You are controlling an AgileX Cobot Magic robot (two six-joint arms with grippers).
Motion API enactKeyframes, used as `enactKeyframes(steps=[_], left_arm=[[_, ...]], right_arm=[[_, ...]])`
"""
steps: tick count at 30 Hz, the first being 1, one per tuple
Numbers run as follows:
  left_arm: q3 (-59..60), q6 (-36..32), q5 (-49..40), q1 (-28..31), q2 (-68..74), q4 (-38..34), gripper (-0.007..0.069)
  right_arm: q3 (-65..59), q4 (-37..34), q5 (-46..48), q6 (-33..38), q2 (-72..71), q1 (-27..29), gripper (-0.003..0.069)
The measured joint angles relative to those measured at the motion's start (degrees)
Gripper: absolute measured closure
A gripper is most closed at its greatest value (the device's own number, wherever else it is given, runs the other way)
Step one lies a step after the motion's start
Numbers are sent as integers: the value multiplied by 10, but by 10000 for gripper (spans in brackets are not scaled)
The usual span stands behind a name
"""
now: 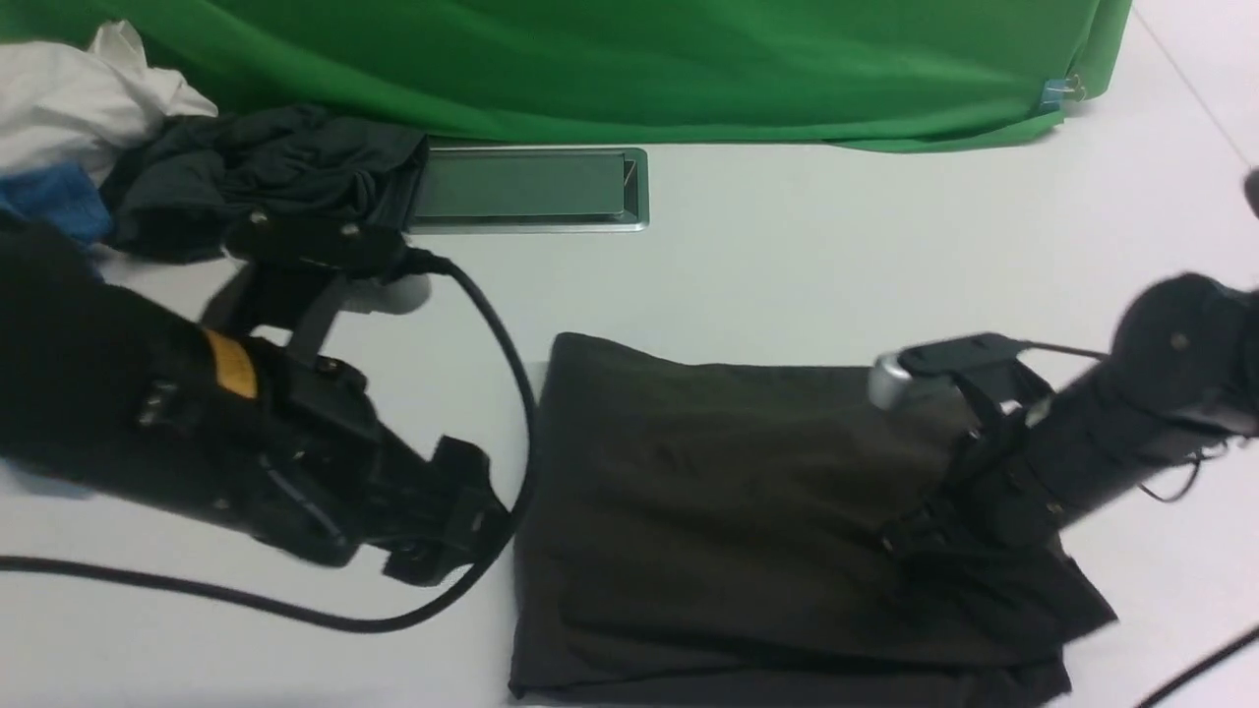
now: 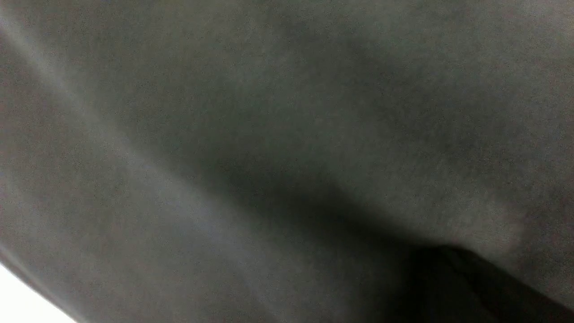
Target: Fold a long-sleeved shirt on a white desktop.
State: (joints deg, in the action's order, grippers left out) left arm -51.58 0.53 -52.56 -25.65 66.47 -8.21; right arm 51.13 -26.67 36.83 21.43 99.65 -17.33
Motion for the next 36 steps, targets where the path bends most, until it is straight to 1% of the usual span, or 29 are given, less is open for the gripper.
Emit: enactKeyframes(steps=[1, 6, 9, 11, 12, 14, 15, 17, 19, 22, 25, 26, 27, 28, 30, 31, 32, 33, 34, 36], left_arm=[[0, 2, -10, 0, -10, 17, -69], [0, 10, -33, 0, -25, 36, -69], [0, 1, -50, 0, -28, 29, -69], [2, -15, -63, 0, -29, 9, -54], [3, -16, -63, 0, -29, 7, -49], [17, -32, -63, 0, -40, -17, 3], [19, -33, -63, 0, -41, -21, 14], [29, -37, -64, 0, -60, -36, 88], [32, -32, -73, 0, -82, -37, 171], [33, 11, -83, 0, -133, -44, 307], [33, 61, -84, 0, -207, -81, 473], [33, 63, -84, 0, -212, -84, 482], [33, 70, -84, 0, -251, -112, 552], [33, 71, -85, 0, -275, -130, 580], [33, 73, -85, 0, -326, -160, 606], [33, 73, -85, 0, -331, -162, 606], [35, 74, -85, 0, -377, -180, 609], [36, 74, -85, 0, -383, -184, 609], [40, 74, -85, 0, -418, -193, 609], [45, 74, -86, 0, -452, -196, 609]], right_arm=[[10, 0, 1, -11, 4, 0, 627], [19, 7, 2, -47, -11, 0, 617], [19, 8, 6, -68, -46, 0, 602], [19, 10, 9, -83, -104, 0, 574], [19, 10, 9, -84, -109, 0, 571], [19, 16, 7, -97, -177, 0, 543], [19, 17, 6, -97, -183, 0, 539], [18, 40, -9, -100, -251, 0, 525], [12, 70, -47, -101, -307, 0, 519], [-24, 111, -170, -101, -409, 0, 514], [-89, 133, -302, -101, -521, 0, 512], [-89, 133, -302, -101, -521, 0, 512], [-127, 136, -340, -101, -578, 0, 512], [-148, 136, -349, -101, -606, 0, 512], [-185, 138, -355, -101, -652, 0, 512], [-190, 138, -355, -101, -657, 0, 512], [-226, 138, -354, -101, -700, 0, 510], [-233, 138, -353, -101, -709, 0, 510], [-252, 138, -345, -101, -738, 0, 508], [-267, 138, -333, -101, -773, 0, 507]])
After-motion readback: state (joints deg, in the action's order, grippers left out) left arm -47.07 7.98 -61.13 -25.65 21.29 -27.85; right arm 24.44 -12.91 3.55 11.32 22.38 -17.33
